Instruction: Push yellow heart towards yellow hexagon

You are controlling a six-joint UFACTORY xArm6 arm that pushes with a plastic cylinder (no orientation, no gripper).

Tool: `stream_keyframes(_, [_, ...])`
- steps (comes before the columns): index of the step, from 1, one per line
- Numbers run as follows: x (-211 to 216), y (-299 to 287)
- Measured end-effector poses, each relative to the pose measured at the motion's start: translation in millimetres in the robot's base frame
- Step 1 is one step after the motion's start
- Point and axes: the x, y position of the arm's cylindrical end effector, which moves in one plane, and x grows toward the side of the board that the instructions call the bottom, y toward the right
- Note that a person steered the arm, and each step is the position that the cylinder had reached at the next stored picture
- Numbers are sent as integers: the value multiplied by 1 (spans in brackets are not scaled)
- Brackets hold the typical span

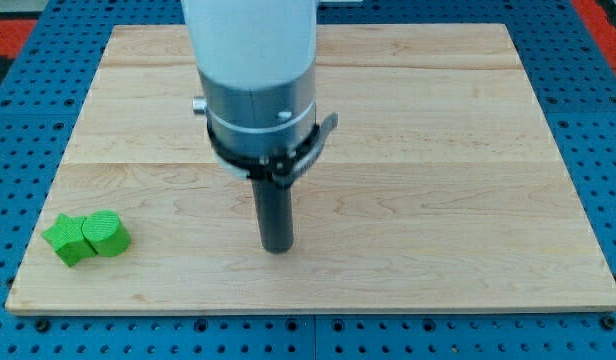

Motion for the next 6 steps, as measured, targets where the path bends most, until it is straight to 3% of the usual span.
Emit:
stream_keyframes(1, [19,10])
stream_keyframes(3, [-33,-17])
stream_keyframes(6, [-100,-9])
